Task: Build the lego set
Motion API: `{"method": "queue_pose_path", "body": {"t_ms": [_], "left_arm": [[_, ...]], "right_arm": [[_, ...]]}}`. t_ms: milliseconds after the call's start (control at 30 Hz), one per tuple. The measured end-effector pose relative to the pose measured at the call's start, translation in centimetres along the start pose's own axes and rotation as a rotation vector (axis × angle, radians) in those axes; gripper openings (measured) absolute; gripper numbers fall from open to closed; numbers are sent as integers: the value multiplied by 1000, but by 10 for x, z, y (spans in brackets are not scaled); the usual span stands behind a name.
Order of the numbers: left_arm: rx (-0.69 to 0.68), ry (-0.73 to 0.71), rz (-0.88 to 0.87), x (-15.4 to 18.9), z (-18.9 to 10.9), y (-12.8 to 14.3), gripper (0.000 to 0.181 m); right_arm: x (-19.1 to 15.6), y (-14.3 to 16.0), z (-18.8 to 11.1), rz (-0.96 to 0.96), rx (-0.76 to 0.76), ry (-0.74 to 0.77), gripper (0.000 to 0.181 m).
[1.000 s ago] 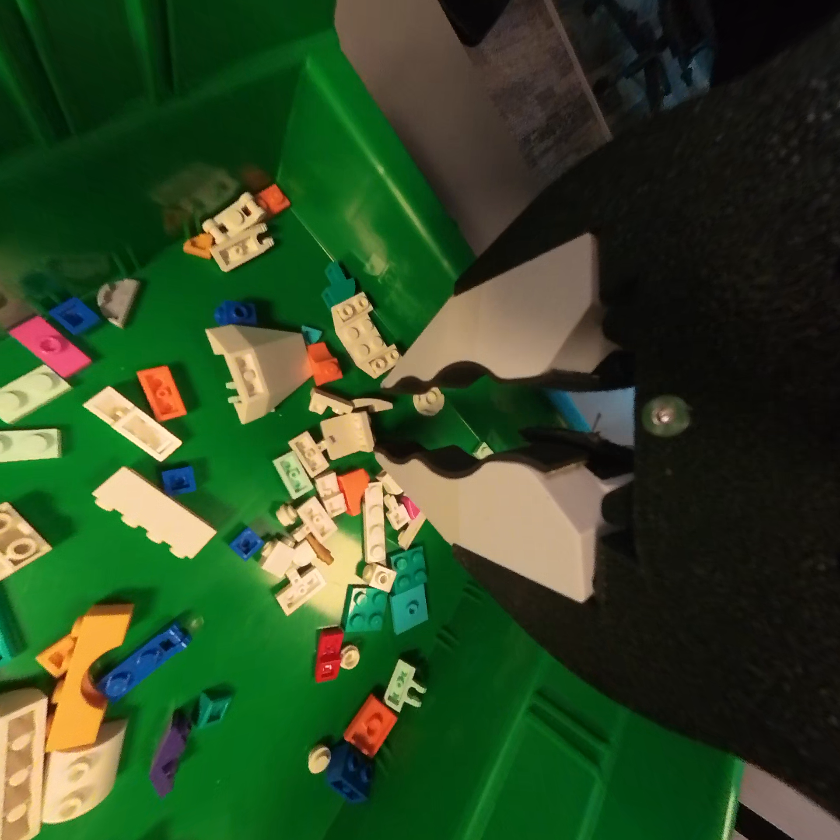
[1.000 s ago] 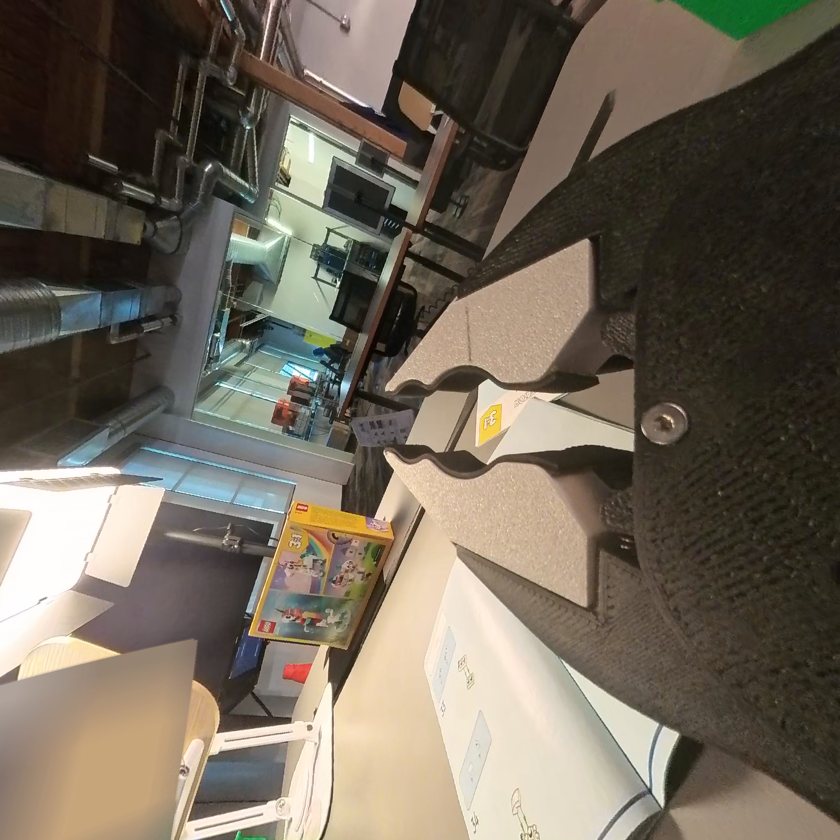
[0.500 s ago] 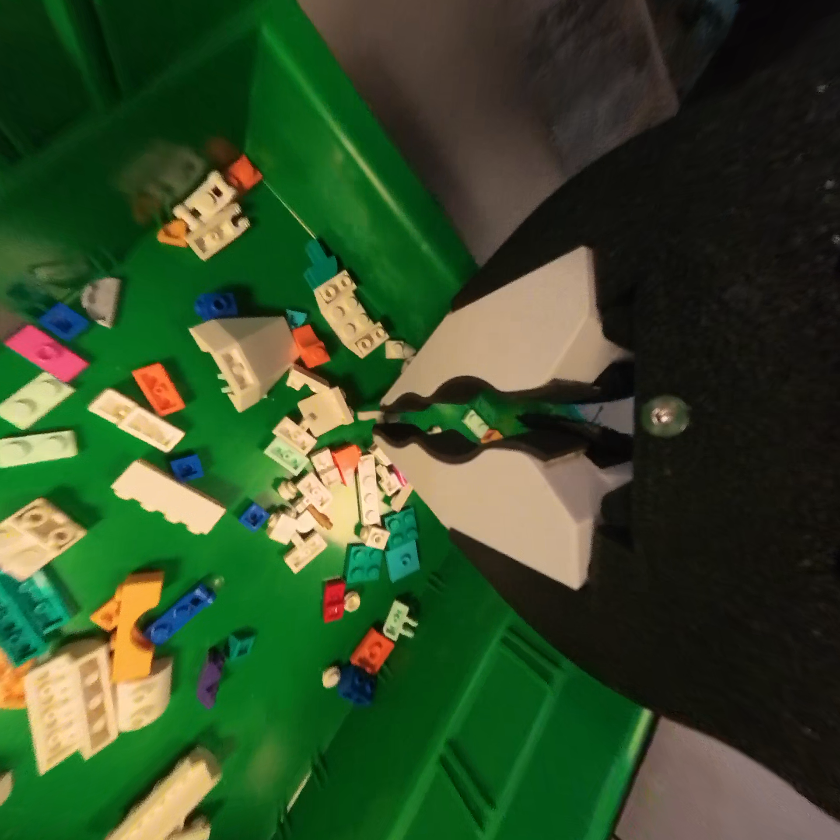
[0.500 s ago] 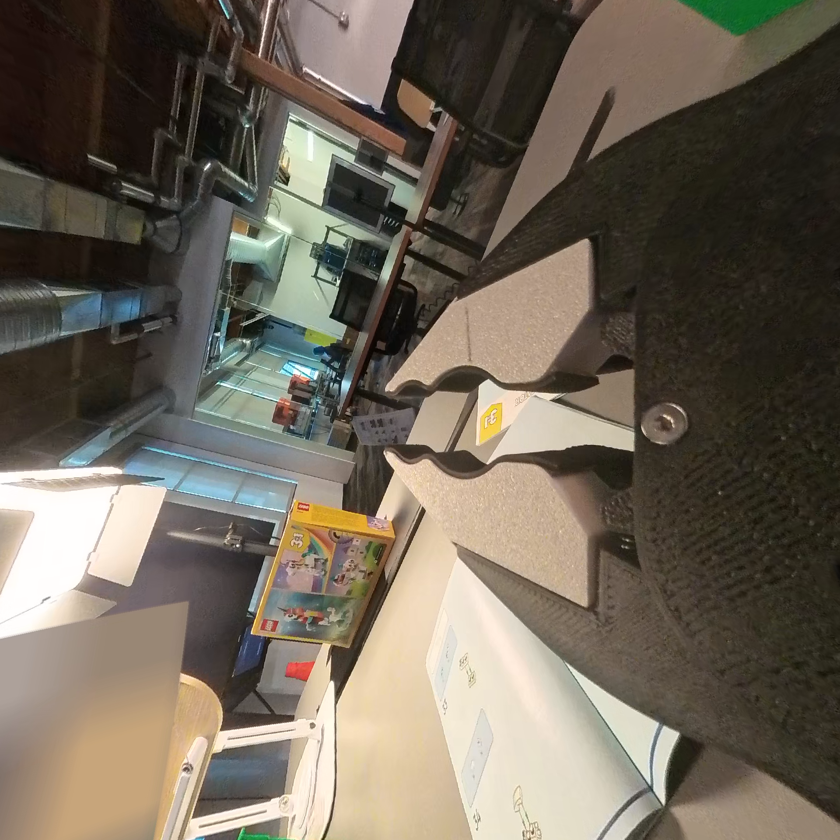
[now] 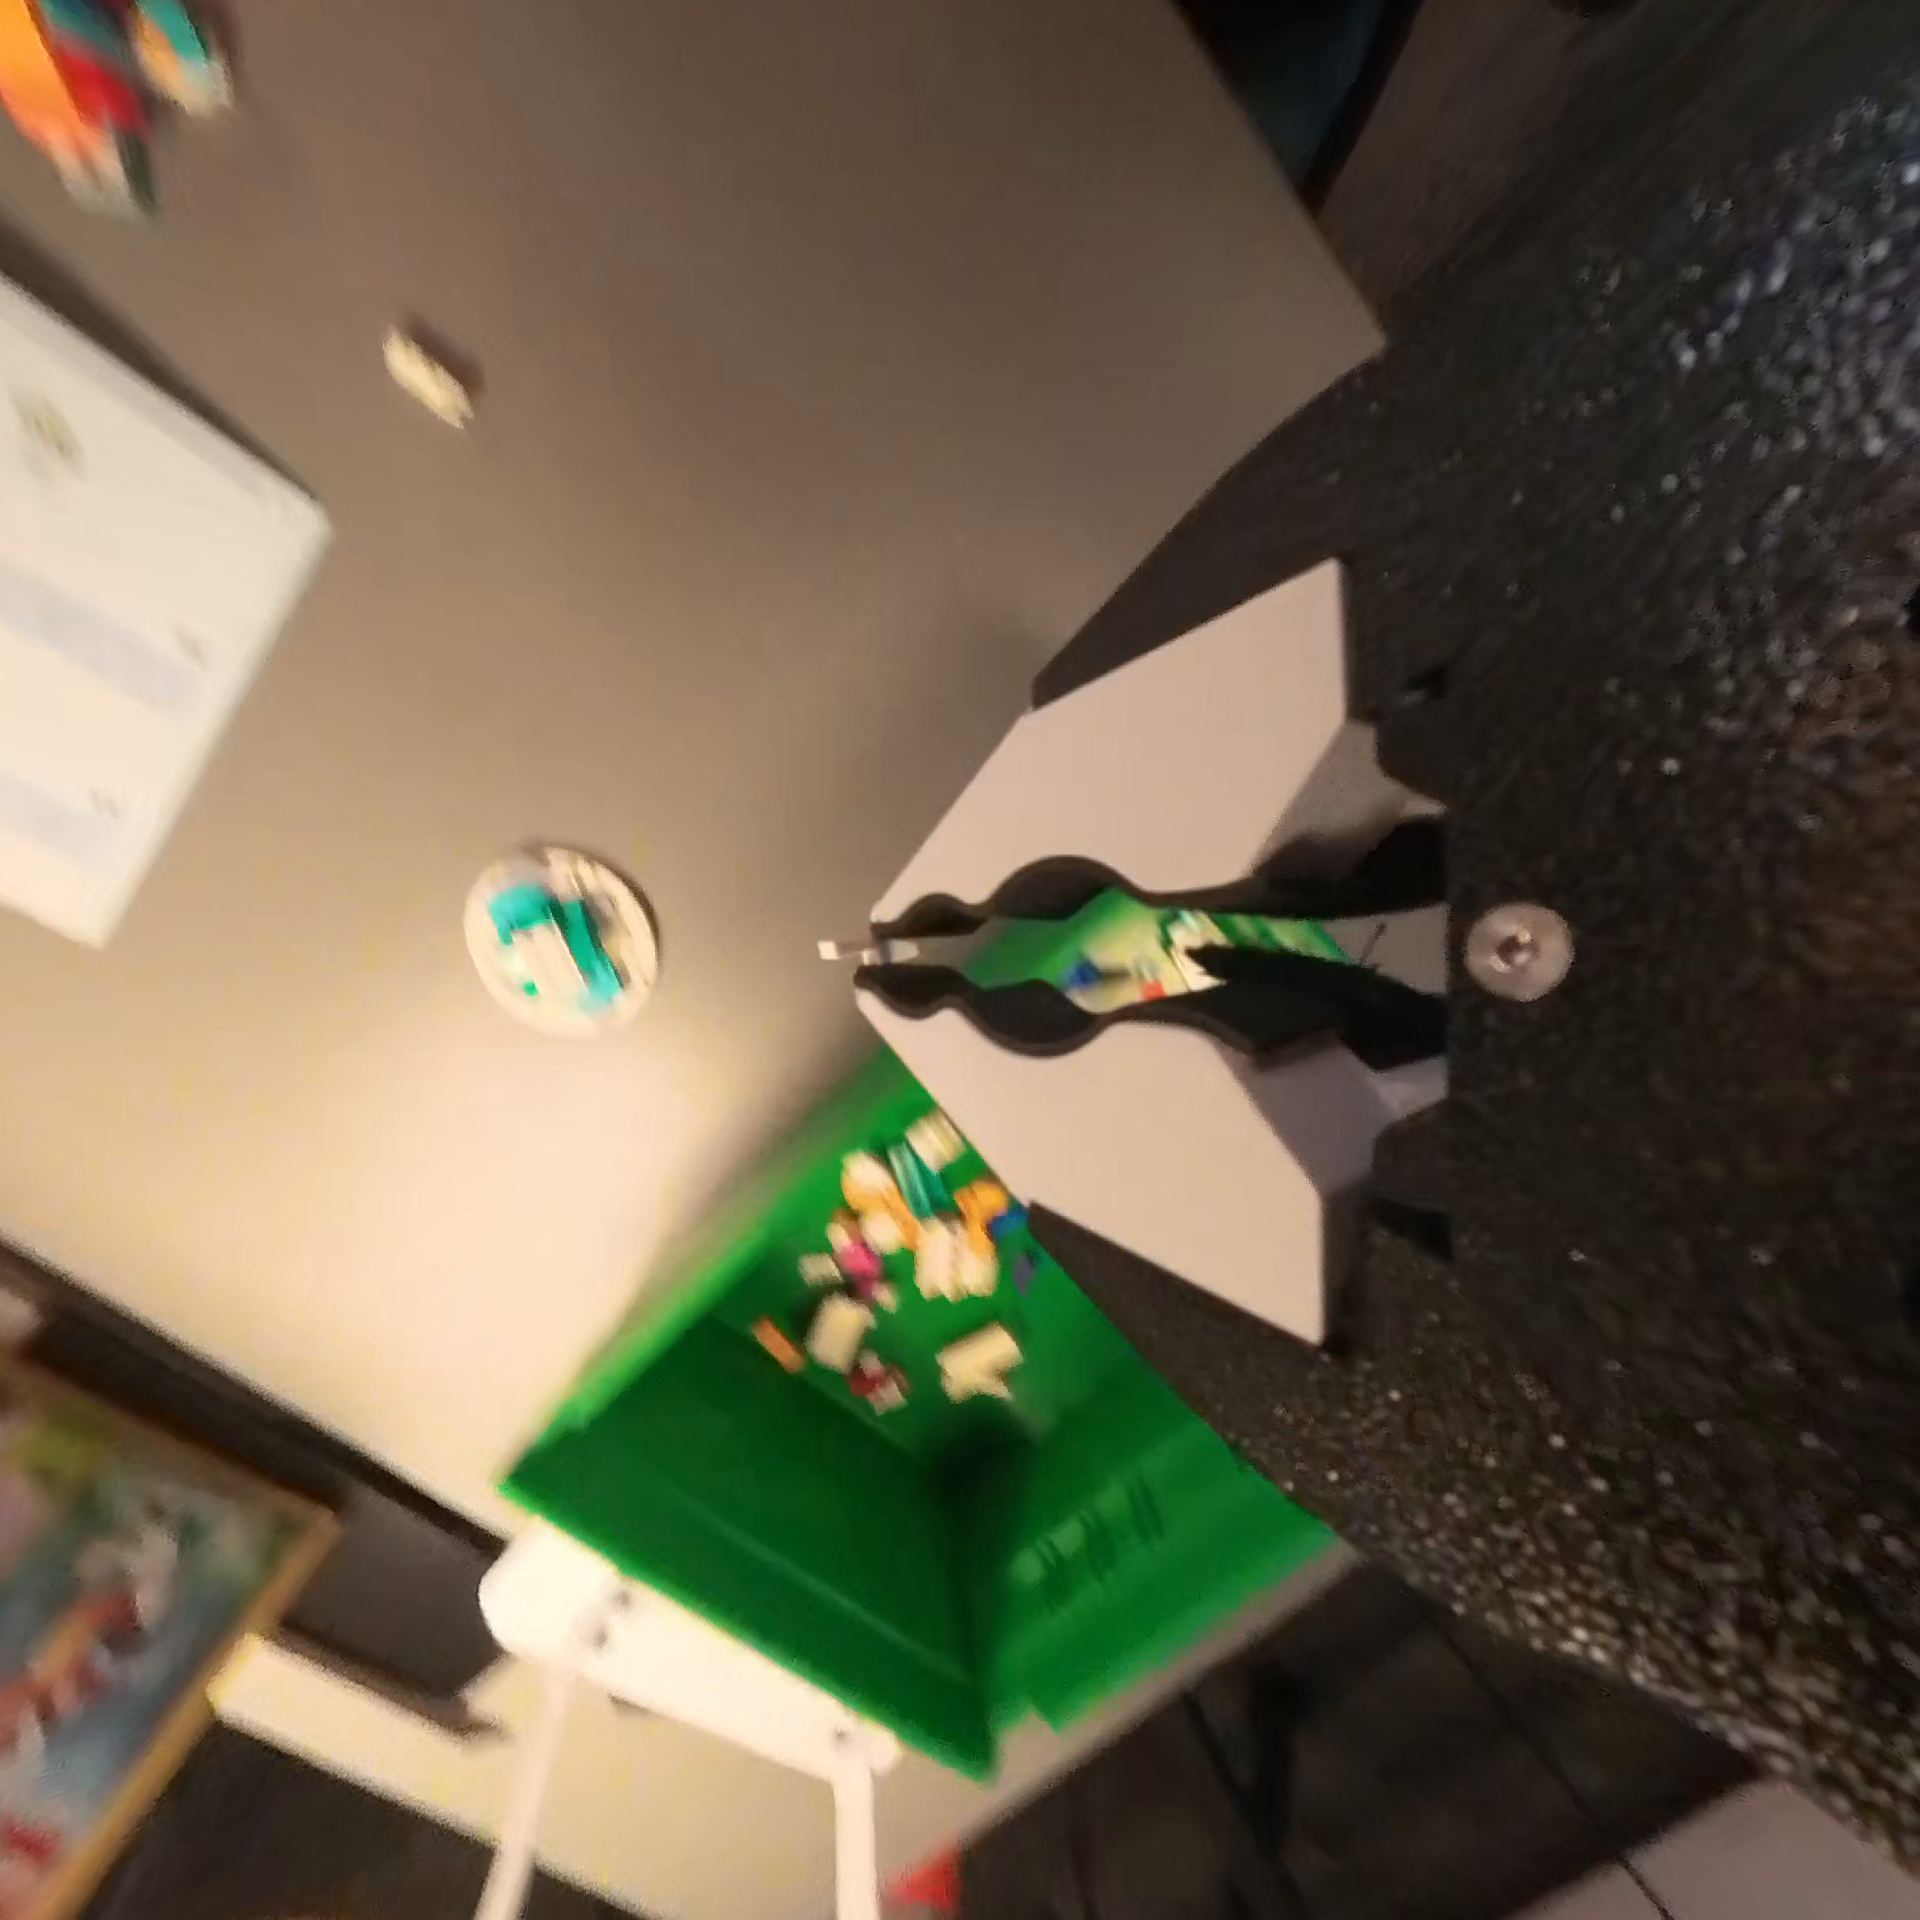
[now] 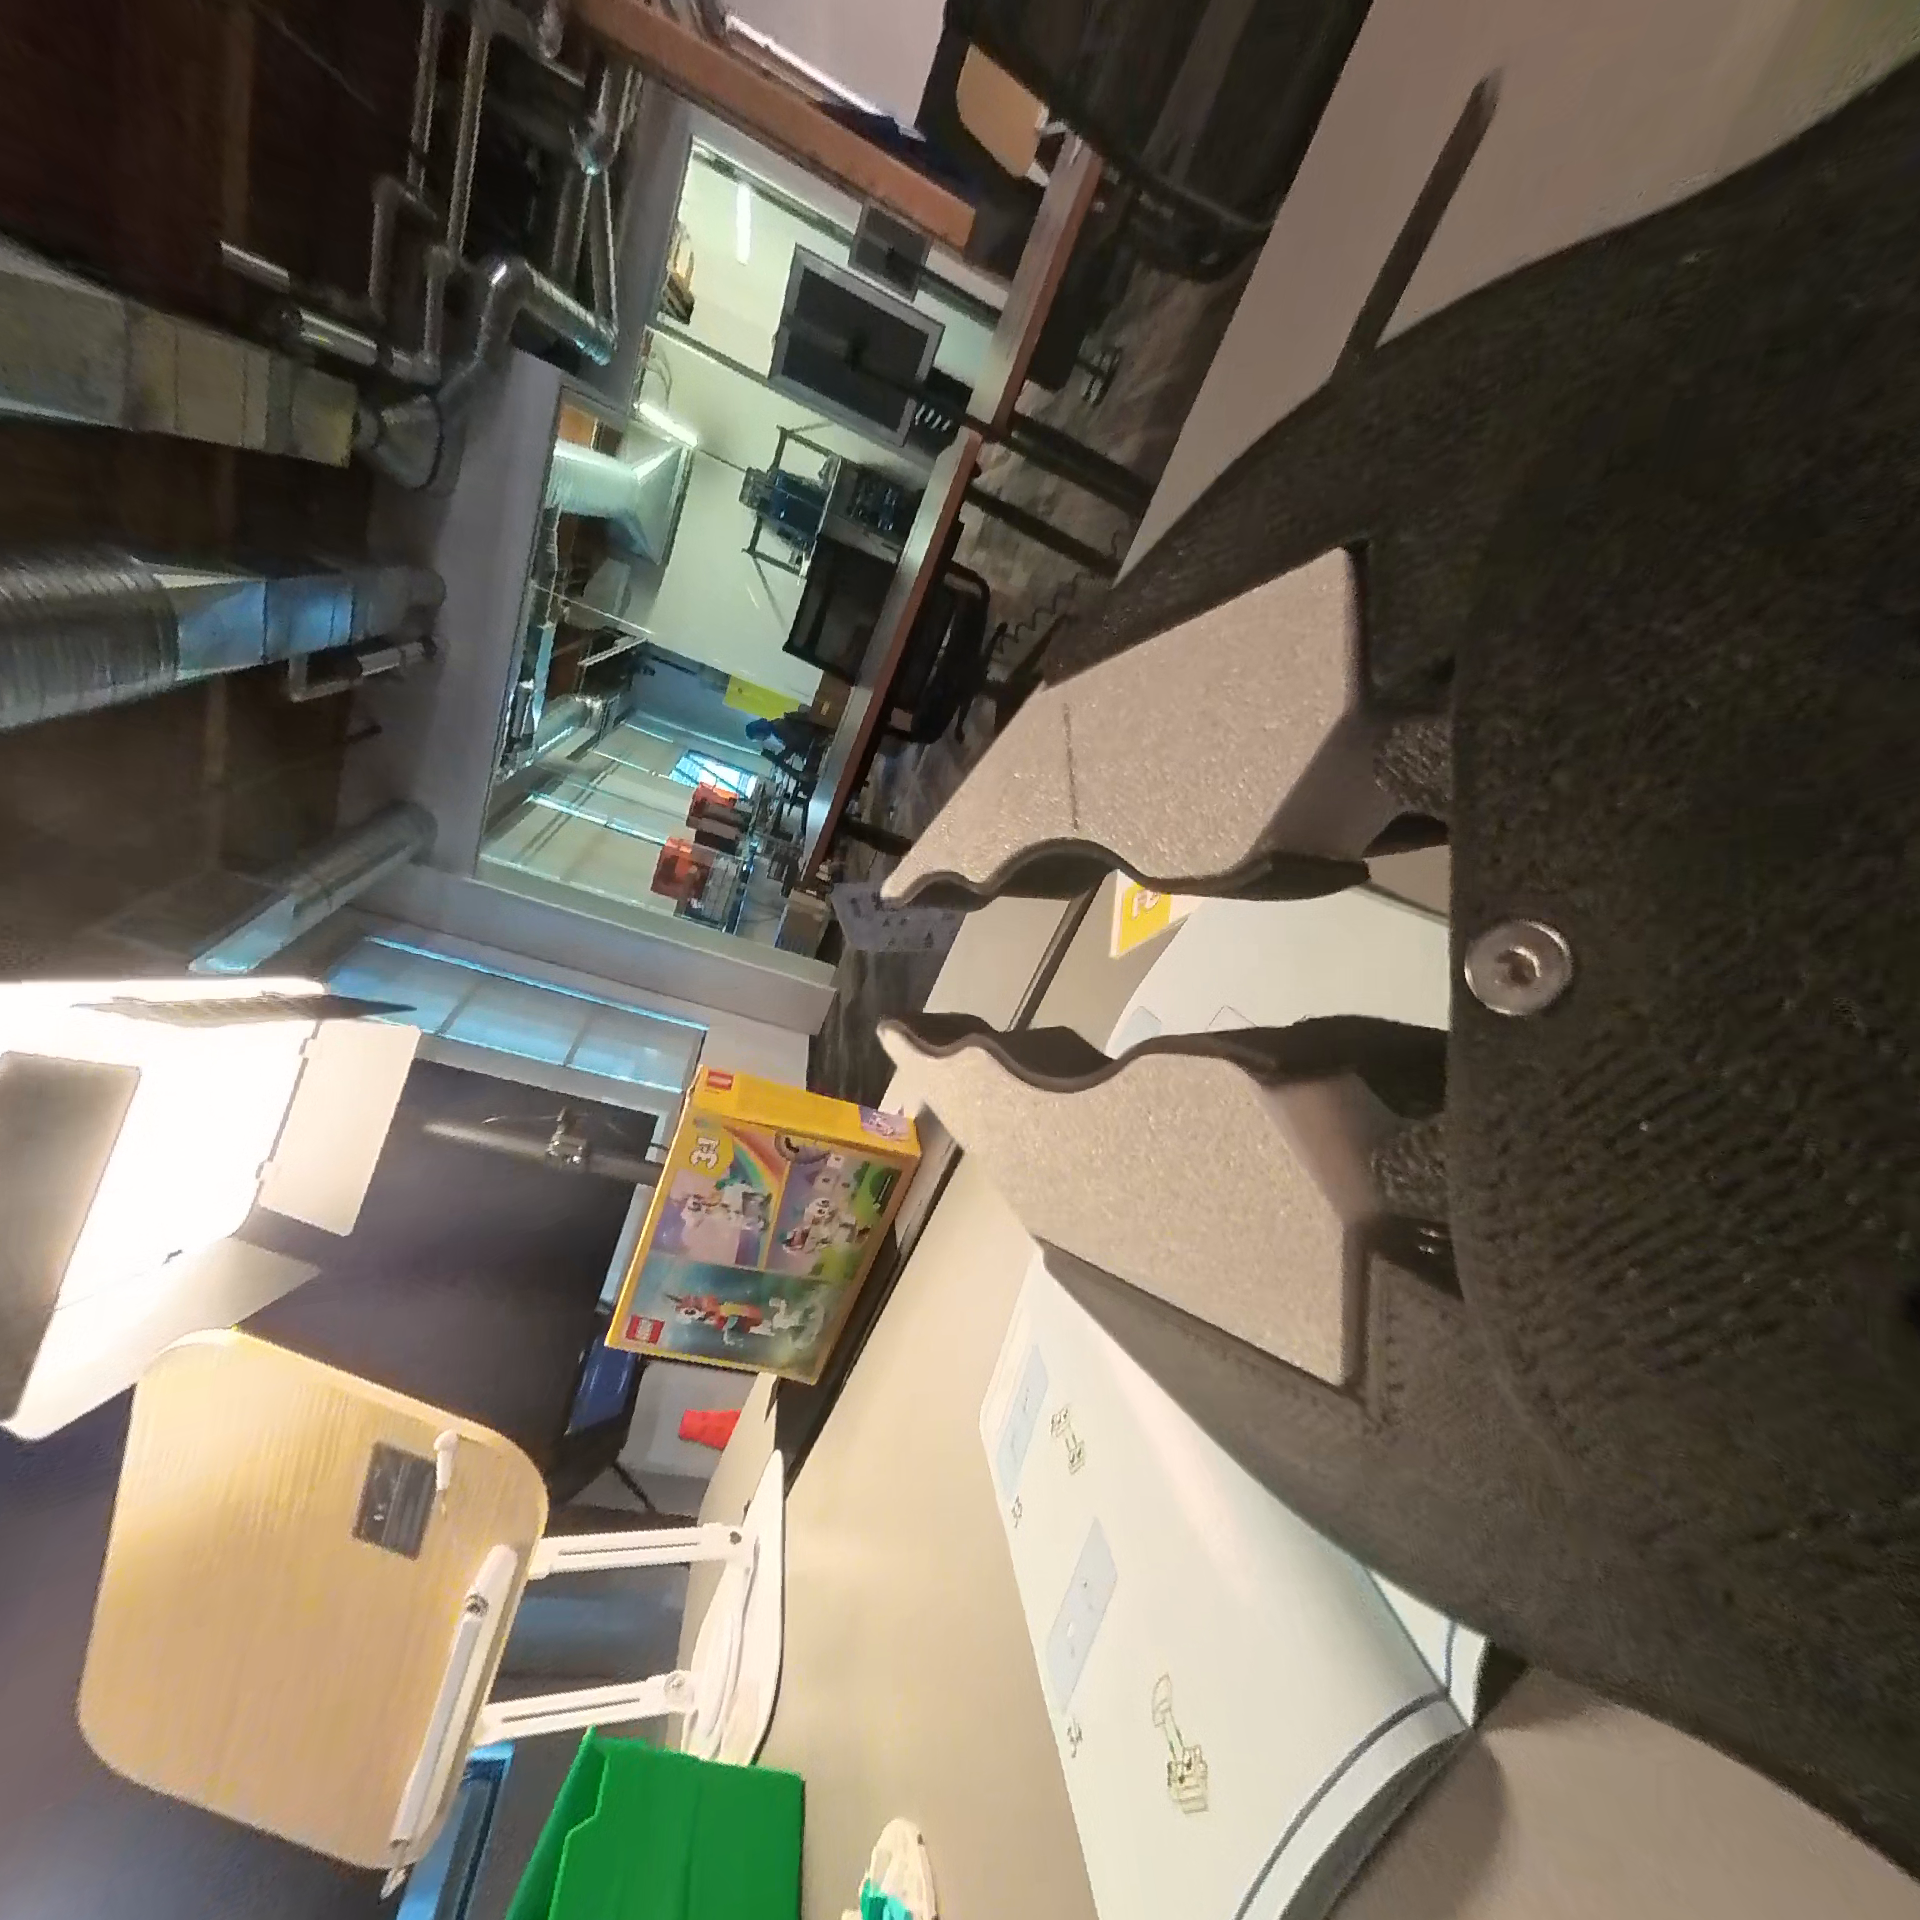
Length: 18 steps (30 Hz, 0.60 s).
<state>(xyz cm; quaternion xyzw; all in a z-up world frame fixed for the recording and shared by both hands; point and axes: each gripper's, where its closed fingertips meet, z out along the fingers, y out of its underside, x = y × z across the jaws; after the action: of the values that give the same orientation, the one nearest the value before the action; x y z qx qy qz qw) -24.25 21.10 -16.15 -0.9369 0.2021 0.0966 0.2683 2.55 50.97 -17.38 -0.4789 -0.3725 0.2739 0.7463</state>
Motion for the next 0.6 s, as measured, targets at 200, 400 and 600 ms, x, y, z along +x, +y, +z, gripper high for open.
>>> {"method": "queue_pose_path", "body": {"t_ms": [200,400,600], "left_arm": [[4,284,136,97,51,-49,3],[-75,425,142,125,110,-50,3],[-127,359,202,116,134,-40,3]], "right_arm": [[-11,-3,1,-31,13,-48,17],[-21,-6,2,-33,34,-95,16],[-27,-6,6,-35,45,-128,16]]}}
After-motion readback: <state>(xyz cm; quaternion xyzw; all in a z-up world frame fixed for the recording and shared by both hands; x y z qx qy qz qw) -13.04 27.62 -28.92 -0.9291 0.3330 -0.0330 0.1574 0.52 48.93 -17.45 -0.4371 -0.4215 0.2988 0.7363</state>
